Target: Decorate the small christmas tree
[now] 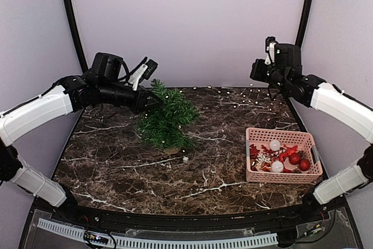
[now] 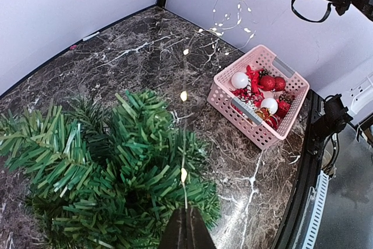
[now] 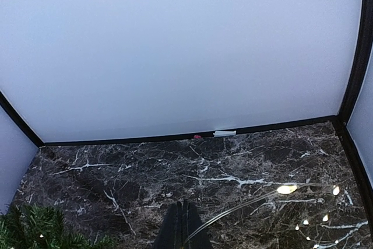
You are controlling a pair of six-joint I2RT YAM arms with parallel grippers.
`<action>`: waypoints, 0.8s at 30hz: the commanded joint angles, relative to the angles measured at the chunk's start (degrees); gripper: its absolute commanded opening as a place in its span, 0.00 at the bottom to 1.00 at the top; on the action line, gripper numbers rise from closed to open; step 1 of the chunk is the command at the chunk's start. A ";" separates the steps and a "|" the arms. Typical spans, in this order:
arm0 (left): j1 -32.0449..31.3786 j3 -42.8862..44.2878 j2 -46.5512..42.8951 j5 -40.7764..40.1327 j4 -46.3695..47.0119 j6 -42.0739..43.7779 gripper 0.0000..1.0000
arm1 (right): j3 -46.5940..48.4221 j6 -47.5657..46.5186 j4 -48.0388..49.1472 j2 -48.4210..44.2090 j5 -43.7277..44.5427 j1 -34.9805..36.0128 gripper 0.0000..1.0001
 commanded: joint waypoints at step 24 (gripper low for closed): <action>-10.11 -13.84 -8.18 -3.12 4.62 10.78 0.00 | -17.24 8.29 -9.40 -23.23 -2.11 -0.27 0.00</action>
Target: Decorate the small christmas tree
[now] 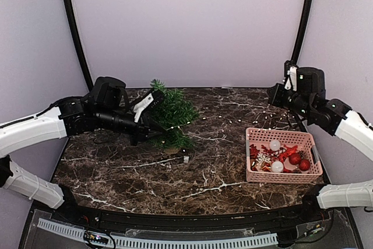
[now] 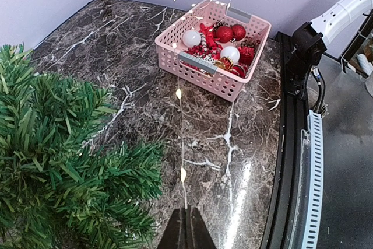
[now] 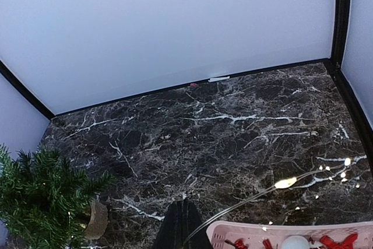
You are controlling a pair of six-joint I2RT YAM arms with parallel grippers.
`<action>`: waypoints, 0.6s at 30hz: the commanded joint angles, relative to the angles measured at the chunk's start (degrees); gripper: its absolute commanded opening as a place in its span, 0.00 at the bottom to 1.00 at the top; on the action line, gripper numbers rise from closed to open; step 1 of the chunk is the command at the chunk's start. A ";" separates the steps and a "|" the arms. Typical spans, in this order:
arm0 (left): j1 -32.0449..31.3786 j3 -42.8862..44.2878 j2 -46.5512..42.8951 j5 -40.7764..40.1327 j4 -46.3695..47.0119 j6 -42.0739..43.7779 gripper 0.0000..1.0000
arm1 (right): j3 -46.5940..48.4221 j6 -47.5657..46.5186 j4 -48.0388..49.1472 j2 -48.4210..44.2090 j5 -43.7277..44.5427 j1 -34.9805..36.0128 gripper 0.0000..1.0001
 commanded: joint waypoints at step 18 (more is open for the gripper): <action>-4.26 3.32 11.61 -9.86 5.36 1.64 0.00 | -0.67 -0.24 8.03 3.72 3.84 -0.22 0.00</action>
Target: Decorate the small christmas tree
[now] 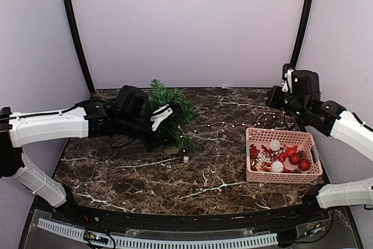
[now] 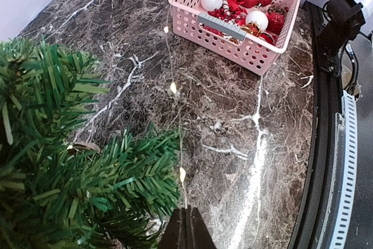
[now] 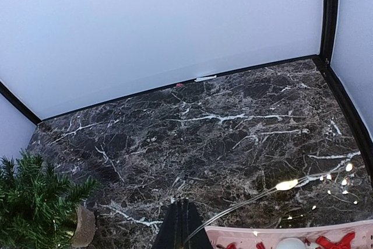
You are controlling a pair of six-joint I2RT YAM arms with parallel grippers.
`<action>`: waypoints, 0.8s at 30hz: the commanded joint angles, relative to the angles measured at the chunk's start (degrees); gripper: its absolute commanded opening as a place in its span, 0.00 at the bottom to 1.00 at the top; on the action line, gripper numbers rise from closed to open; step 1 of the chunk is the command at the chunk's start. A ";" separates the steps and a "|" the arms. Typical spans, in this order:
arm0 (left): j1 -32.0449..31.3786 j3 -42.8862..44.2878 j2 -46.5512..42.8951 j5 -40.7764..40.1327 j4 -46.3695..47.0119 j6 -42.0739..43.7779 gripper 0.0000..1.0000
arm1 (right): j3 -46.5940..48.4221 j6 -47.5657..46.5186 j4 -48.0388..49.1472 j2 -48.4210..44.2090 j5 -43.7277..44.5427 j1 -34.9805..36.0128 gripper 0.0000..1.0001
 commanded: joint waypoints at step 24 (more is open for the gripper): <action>-4.30 -0.22 7.14 -20.57 14.73 -1.70 0.02 | 13.22 -3.29 15.95 21.79 -6.74 -0.22 0.00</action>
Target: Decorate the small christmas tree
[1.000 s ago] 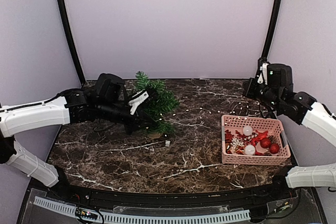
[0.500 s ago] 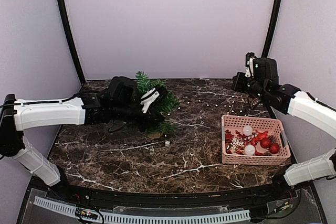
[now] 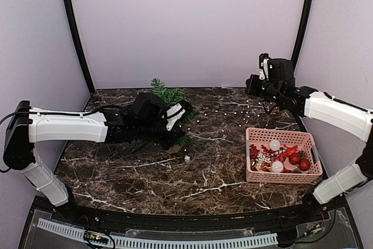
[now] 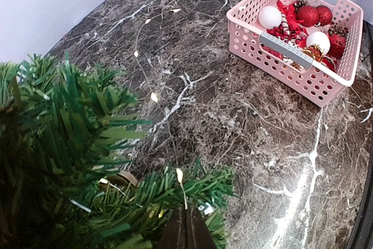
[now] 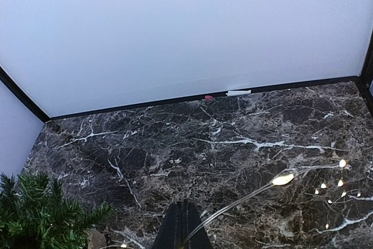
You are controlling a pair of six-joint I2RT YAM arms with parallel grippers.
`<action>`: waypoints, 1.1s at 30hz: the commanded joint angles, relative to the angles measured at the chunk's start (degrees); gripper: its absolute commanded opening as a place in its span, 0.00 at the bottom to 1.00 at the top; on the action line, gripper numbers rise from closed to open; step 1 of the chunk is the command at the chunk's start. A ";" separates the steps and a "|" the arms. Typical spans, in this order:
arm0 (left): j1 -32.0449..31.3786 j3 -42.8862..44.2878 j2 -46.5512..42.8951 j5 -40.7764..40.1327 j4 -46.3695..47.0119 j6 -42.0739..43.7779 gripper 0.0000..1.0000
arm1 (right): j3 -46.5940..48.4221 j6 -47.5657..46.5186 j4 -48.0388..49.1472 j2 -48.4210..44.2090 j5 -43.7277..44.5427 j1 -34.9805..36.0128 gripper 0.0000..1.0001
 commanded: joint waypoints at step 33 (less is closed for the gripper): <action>-1.36 -12.21 -26.93 -8.35 3.04 -9.88 0.73 | 18.36 -0.59 8.29 20.00 -3.33 0.01 0.00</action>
